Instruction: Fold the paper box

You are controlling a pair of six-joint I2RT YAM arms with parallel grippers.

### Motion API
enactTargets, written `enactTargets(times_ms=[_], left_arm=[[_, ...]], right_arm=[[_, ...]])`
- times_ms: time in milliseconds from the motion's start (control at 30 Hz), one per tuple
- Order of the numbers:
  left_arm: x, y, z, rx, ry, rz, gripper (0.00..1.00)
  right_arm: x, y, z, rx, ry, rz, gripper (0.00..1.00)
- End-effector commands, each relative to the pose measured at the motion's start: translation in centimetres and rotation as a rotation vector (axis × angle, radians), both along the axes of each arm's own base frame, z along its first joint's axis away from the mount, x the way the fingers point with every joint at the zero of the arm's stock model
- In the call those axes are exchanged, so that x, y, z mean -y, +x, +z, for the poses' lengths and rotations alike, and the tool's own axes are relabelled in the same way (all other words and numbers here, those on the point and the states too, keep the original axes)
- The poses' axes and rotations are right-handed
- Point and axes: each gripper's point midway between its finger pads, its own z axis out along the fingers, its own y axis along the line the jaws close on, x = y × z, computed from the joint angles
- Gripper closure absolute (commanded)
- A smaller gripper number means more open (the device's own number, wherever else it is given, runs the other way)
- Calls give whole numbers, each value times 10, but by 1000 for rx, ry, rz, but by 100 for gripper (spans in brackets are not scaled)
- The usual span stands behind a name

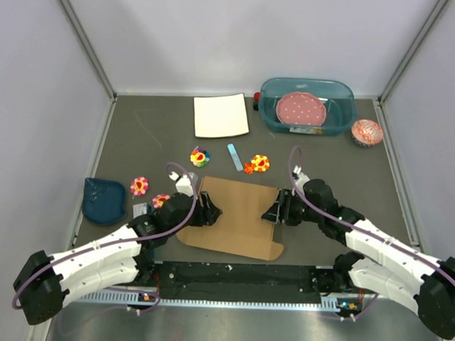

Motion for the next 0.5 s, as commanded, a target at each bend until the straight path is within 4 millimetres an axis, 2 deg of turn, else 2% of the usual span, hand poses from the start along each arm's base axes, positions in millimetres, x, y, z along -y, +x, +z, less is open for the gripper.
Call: enactTargets(times_ms=[0,67,100,167,200,300,333,367,467], left_arm=[[-19,2,4,17,73,50,34],[-24,11,39,113,2,99,26],[-28,12,48,128,-18,128,21],[-42,17,73,206,-72,203,12],[-47,18,77,221,-84,226,10],[-64,20,70,240,-53,295,7],[-68,18,58,217,-19,299,6],[-68,18,51,206,-5,298,6],[-58,17,29,175,4,258,4]], right_arm=[[2,20,53,144,18,-42,42],[11,25,64,179,-13,-80,32],[16,27,64,184,-33,-103,29],[32,32,58,193,-101,-168,20],[37,32,53,186,-127,-187,18],[48,30,26,138,-189,-221,13],[46,28,20,120,-189,-214,12],[48,25,8,93,-196,-217,11],[41,24,-8,69,-169,-211,11]])
